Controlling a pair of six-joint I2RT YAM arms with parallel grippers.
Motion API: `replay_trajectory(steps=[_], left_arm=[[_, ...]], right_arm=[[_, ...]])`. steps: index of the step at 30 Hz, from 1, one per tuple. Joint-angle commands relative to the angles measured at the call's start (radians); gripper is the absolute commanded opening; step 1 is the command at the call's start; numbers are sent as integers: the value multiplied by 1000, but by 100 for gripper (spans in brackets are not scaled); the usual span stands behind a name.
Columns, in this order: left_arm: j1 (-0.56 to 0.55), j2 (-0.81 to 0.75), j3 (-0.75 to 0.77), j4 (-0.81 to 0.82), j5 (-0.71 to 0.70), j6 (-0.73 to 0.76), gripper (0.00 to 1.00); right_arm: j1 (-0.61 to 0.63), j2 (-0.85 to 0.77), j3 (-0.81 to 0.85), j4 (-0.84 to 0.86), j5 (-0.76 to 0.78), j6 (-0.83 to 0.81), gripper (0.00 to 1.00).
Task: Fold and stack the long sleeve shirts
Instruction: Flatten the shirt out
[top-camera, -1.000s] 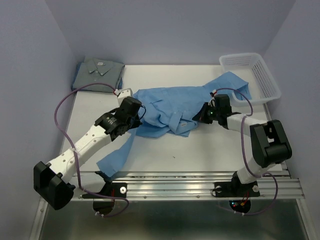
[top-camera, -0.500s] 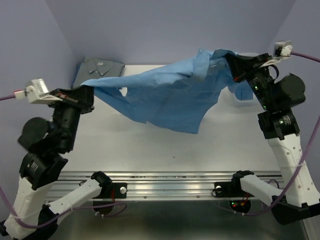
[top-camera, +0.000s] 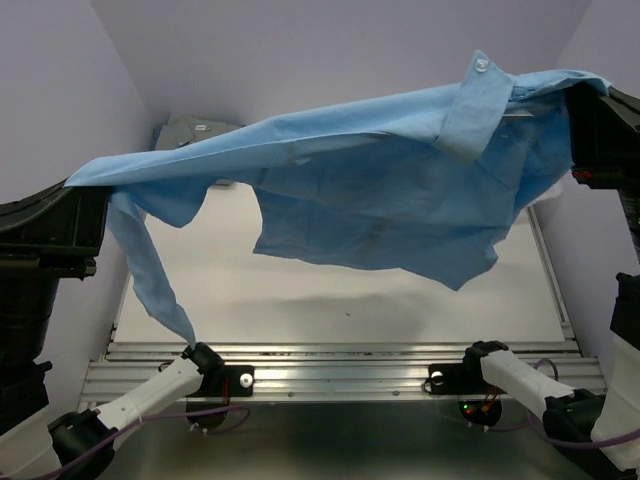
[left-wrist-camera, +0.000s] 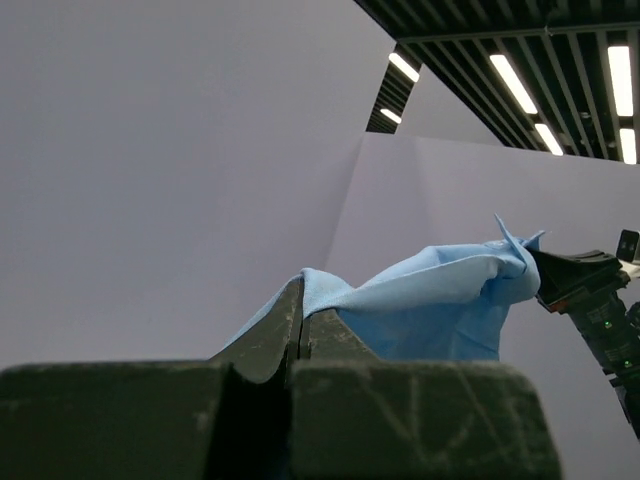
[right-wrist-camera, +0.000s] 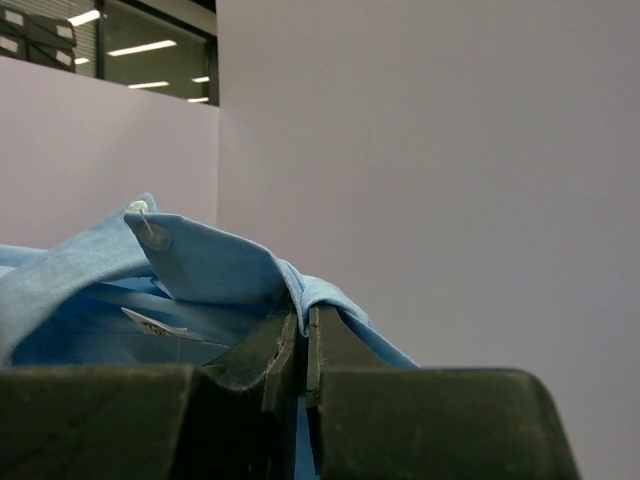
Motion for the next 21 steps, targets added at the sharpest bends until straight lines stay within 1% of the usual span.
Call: replay_trajectory(steps=[1, 4, 6, 7, 9, 10, 12, 13, 14, 16, 17, 18, 19, 20, 21], left_arm=[[-1, 12, 96, 80, -5, 33, 0], [-1, 30, 127, 79, -36, 49, 0], [-1, 43, 117, 94, -104, 55, 0], [-1, 49, 110, 102, -169, 53, 0], [-1, 81, 86, 117, -240, 58, 0], [-1, 99, 83, 116, -330, 61, 0], [-1, 165, 60, 113, -436, 73, 0], [-1, 193, 51, 102, -586, 79, 0], [-1, 251, 26, 93, -660, 61, 0], [0, 315, -2, 74, -807, 62, 0], [9, 348, -12, 61, -802, 50, 0], [85, 410, -40, 21, -771, 21, 0], [160, 447, -49, -17, -619, -28, 0], [258, 479, -63, -44, -504, -81, 0], [429, 547, -134, -33, -387, -143, 0]], right_arm=[[-2, -17, 97, -34, 37, -61, 1], [-2, -34, 91, -36, 37, -68, 1], [-2, -40, 74, -31, 42, -69, 1], [-2, -37, 67, -26, 40, -68, 1], [-2, -6, 50, -31, 49, -68, 1], [-2, 11, 44, -34, 75, -68, 1], [-2, 66, 1, -36, 117, -69, 1], [-2, 86, -19, -34, 141, -71, 1], [-2, 136, -40, -31, 182, -77, 1], [-2, 198, -108, -25, 216, -74, 1], [-2, 234, -126, -23, 233, -71, 1], [-2, 315, -146, -22, 232, -68, 1], [-2, 360, -191, -19, 236, -58, 1], [-2, 403, -214, -17, 227, -49, 1], [-2, 447, -238, -14, 211, -34, 2]])
